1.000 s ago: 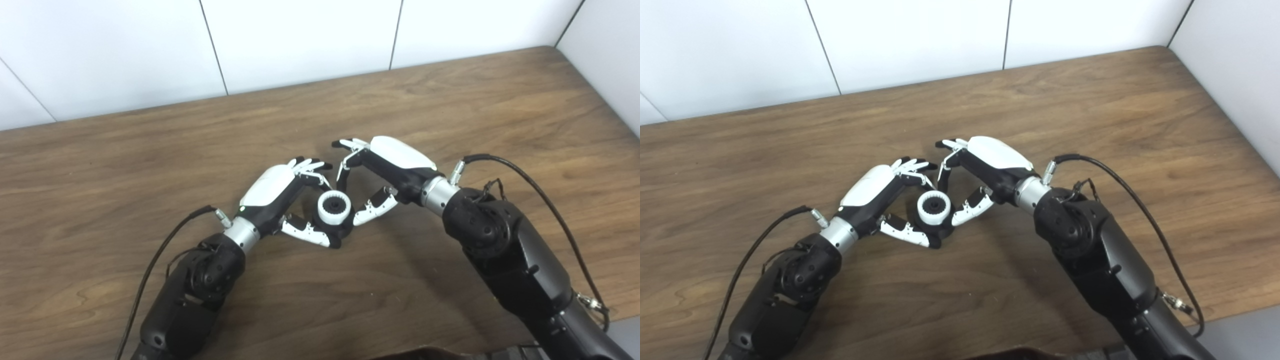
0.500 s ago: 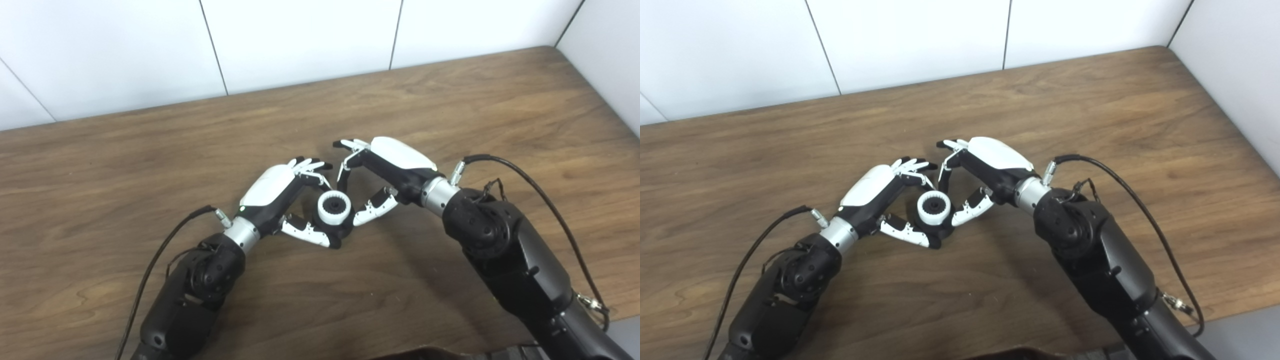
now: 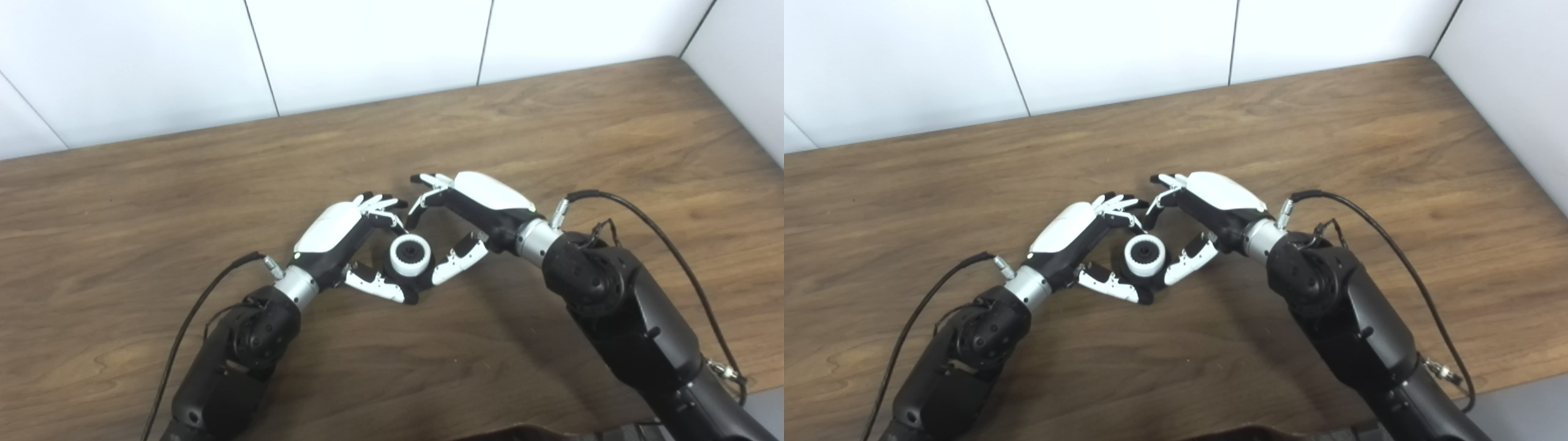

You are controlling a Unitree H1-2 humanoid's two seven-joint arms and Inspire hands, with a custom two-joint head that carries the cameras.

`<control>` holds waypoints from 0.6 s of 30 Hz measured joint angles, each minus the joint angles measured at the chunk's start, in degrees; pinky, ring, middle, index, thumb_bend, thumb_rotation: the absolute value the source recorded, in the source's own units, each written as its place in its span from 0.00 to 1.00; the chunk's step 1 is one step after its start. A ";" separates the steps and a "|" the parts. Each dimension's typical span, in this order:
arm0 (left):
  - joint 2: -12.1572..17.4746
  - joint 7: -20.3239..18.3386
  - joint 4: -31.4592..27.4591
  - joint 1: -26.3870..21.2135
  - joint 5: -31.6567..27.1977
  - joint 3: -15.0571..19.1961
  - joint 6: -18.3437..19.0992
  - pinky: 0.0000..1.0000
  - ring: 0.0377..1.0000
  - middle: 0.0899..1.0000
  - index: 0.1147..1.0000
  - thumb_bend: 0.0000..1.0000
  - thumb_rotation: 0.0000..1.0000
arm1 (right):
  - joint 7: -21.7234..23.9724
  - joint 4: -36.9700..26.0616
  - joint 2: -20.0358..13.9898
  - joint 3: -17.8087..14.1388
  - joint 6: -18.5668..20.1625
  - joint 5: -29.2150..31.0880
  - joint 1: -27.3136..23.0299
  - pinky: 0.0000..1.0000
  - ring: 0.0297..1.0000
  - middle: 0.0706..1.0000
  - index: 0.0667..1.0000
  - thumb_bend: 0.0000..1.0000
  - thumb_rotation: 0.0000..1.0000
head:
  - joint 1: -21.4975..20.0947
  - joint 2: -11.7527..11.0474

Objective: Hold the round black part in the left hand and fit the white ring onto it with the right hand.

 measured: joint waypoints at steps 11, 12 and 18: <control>0.01 0.02 0.02 0.00 0.05 -0.01 -0.07 1.00 0.96 0.90 0.41 0.52 0.05 | 1.24 -0.14 -0.01 0.17 1.64 -0.94 -0.34 0.92 1.00 1.00 0.72 0.90 0.34 | 0.00 0.00; 0.01 0.02 0.02 0.00 0.05 -0.01 -0.08 1.00 0.96 0.90 0.41 0.52 0.05 | 1.41 -0.19 -0.01 0.18 1.79 -0.98 -0.38 0.92 1.00 1.00 0.73 0.91 0.34 | 0.00 0.00; 0.00 0.02 0.05 0.00 -0.02 0.04 -0.08 1.00 0.96 0.90 0.41 0.52 0.05 | 2.33 -0.29 -0.17 0.22 2.10 -1.23 -0.53 0.94 1.00 1.00 0.78 0.96 0.37 | -0.09 -0.26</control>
